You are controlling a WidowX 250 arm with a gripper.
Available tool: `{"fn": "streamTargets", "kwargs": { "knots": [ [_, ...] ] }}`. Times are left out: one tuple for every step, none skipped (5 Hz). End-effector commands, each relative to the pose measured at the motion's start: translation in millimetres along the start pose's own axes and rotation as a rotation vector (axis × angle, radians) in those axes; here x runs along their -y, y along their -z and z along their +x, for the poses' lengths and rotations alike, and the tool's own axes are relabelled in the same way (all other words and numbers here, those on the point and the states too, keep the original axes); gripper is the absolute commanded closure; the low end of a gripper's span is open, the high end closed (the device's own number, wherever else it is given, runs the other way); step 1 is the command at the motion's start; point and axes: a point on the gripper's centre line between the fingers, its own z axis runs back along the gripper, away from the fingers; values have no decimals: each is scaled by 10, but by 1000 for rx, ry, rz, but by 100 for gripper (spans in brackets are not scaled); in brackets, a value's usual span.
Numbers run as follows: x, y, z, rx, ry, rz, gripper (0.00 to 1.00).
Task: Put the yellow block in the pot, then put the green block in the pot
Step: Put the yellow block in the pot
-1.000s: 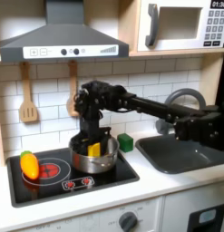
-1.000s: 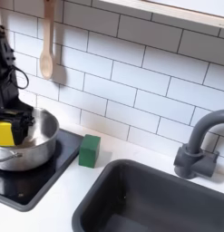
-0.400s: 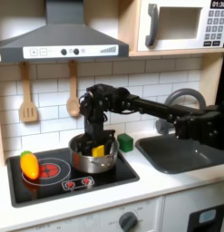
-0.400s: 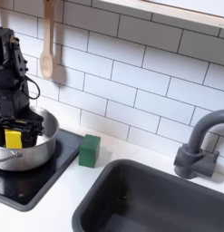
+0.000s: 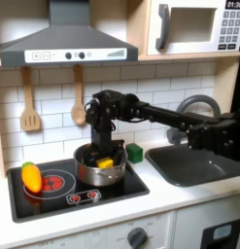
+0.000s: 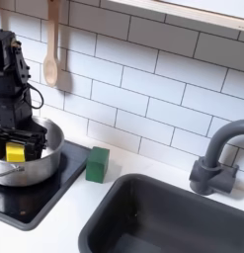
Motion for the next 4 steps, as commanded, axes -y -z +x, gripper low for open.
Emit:
{"fn": "streamTargets", "kwargs": {
  "knots": [
    [51, -188, 22, 32, -1, -27, 0],
    [86, -264, 36, 39, -5, -44, 0],
    [177, -391, 23, 64, 16, -51, 0],
    [290, -511, -8, 91, 28, -55, 0]
  ]
}}
